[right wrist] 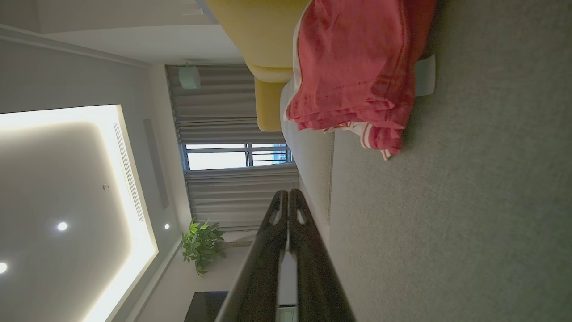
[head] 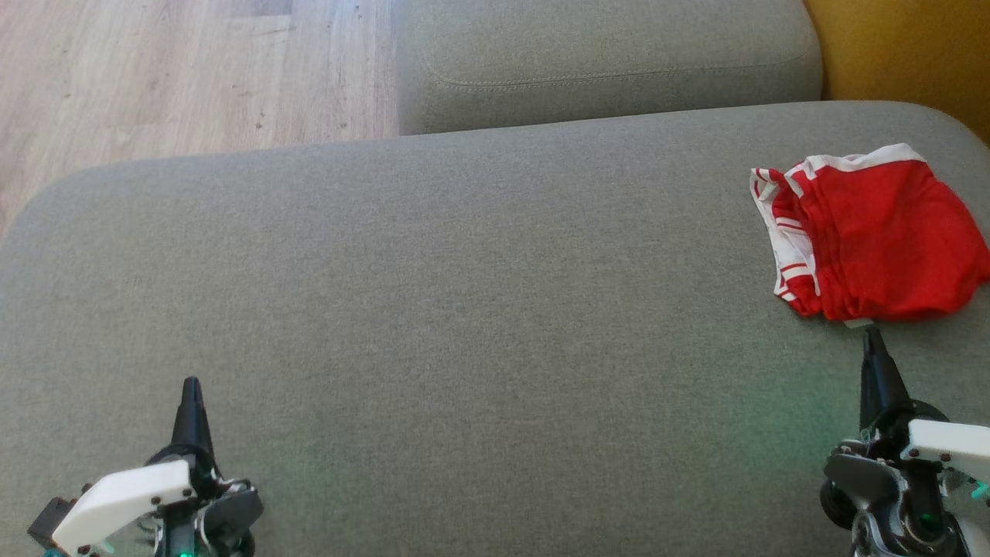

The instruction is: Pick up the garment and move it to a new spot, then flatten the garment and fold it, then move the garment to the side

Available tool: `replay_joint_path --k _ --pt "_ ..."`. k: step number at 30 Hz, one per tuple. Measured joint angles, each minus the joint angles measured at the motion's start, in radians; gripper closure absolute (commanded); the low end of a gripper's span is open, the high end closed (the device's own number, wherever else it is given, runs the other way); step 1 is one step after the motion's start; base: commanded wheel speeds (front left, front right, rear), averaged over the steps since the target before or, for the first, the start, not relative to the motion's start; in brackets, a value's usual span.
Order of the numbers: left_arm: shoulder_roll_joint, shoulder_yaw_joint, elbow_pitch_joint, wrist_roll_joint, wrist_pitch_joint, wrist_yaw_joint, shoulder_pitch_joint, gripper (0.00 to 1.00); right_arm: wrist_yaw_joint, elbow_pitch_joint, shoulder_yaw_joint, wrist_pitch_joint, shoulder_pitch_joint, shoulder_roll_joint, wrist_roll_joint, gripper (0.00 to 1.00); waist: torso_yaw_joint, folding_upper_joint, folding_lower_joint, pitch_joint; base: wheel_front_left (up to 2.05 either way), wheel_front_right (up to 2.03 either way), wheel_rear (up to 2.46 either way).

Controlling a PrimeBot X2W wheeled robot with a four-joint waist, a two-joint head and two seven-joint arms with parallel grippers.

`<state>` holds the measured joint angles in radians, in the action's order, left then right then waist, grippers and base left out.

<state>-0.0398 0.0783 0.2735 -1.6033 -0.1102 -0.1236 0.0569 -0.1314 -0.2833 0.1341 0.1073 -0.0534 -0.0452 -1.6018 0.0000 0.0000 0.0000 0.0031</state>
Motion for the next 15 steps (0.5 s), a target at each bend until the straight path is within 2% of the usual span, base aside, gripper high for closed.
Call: replay_joint_path --k 15 --pt "0.000 0.000 0.000 0.000 0.000 0.000 0.000 1.00 0.000 0.000 0.000 0.000 0.000 0.000 0.000 1.00 0.000 0.0000 0.0000 0.000 0.00 0.00 0.00"
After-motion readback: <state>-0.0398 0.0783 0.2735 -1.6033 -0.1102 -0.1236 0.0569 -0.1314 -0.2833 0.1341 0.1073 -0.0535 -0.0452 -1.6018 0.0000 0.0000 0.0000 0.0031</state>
